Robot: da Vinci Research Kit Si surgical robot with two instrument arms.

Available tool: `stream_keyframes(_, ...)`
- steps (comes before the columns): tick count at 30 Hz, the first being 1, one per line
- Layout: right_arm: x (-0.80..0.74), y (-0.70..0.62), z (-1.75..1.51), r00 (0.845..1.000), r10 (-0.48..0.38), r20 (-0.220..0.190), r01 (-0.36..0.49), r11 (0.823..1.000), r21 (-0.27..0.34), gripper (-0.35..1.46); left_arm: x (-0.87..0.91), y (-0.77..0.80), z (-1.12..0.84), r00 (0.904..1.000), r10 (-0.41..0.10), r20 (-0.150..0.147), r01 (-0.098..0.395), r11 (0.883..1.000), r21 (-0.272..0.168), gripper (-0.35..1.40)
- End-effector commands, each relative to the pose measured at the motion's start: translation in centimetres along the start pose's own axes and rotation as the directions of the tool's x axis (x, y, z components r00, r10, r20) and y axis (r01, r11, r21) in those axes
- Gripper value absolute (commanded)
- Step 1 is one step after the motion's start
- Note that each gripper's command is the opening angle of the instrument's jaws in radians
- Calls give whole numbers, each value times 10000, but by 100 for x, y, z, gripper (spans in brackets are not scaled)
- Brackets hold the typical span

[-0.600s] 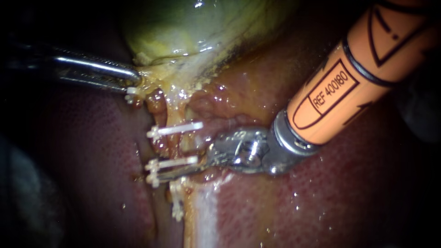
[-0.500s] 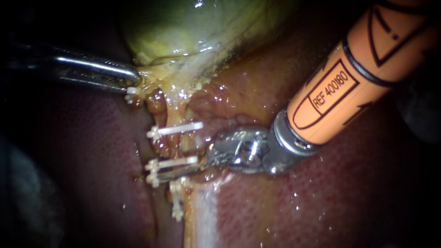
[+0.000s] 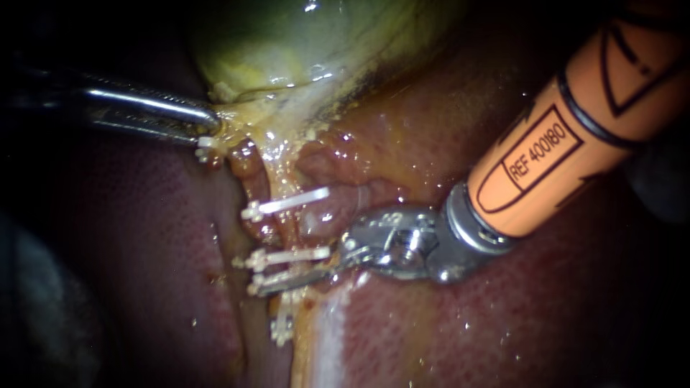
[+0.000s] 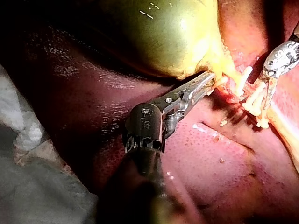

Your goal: Go to the cutting position right tube

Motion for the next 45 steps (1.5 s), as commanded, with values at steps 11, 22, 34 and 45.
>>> stream_keyframes(11,-3,-3,-25,9998,165,-109,-162,9995,254,143,0,0,-1,10000,6,2,-6,10000,-13,-35)
stream_keyframes(22,15,-1,-29,9981,335,-518,-305,9978,581,143,0,0,-1,10000,5,1,-5,10000,-12,-35)
stream_keyframes(34,24,2,-10,9990,311,-313,-272,9924,1197,142,1,1,0,10000,1,-2,-1,10000,-5,-35)
stream_keyframes(45,34,3,16,9953,528,-814,-385,9851,1675,130,1,1,1,10000,-2,-4,2,10000,0,-35)
